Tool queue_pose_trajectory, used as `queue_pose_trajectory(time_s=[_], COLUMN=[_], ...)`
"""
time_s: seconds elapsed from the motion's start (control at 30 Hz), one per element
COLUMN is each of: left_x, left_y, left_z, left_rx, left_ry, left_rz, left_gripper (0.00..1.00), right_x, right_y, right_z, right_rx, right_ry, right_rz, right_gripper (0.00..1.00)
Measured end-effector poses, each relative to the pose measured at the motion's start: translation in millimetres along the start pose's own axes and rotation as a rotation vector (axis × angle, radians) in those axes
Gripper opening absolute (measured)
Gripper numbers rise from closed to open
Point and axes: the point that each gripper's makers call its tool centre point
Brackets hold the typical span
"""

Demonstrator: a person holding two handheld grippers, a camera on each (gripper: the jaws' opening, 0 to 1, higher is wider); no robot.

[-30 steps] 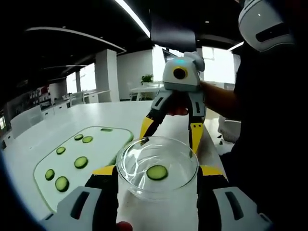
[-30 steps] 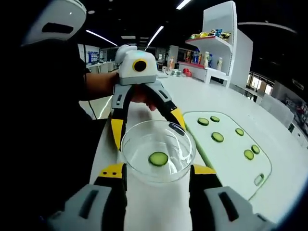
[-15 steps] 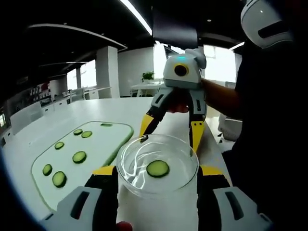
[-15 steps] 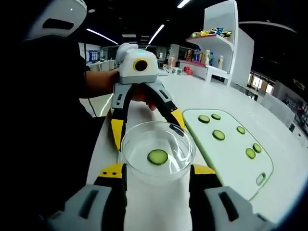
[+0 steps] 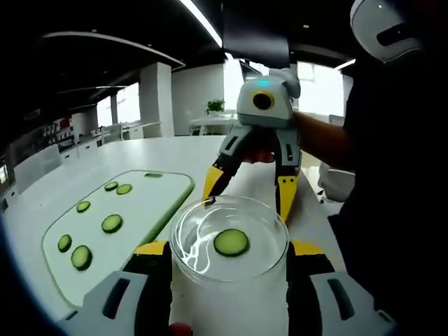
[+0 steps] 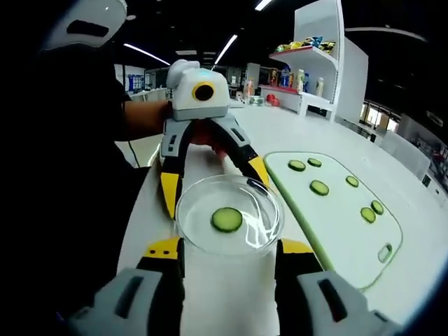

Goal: Open the petri dish lid, add cucumber slices into the petri dish, and close the lid

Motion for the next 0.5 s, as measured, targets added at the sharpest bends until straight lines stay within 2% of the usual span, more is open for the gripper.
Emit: queue_pose_trajectory(time_s=[0.4, 0.5], left_x=[1.5, 12.0], left_y=[-0.6, -0.3], left_z=[3, -2], left_rx=[0.003, -0.016], left_ry=[0.004, 0.043], left_rz=[-0.007, -0.067], left_gripper=[0.67, 0.68], right_x=[-2, -10], right_y=[-3.7, 2.3], right_z=[0, -8], right_rx=[0.002, -0.044], right_ry=[-0.004, -0.023], right_rz=[0.010, 0.066], right_gripper=[0.52, 0.51])
Point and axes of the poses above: the point that each gripper's makers call its tool centre point, and the gripper's own axes: z roughly forward along the fingers, x roughly to its left, y roughly out of its top, and after that the axes turned 7 degrees about x, right-handed
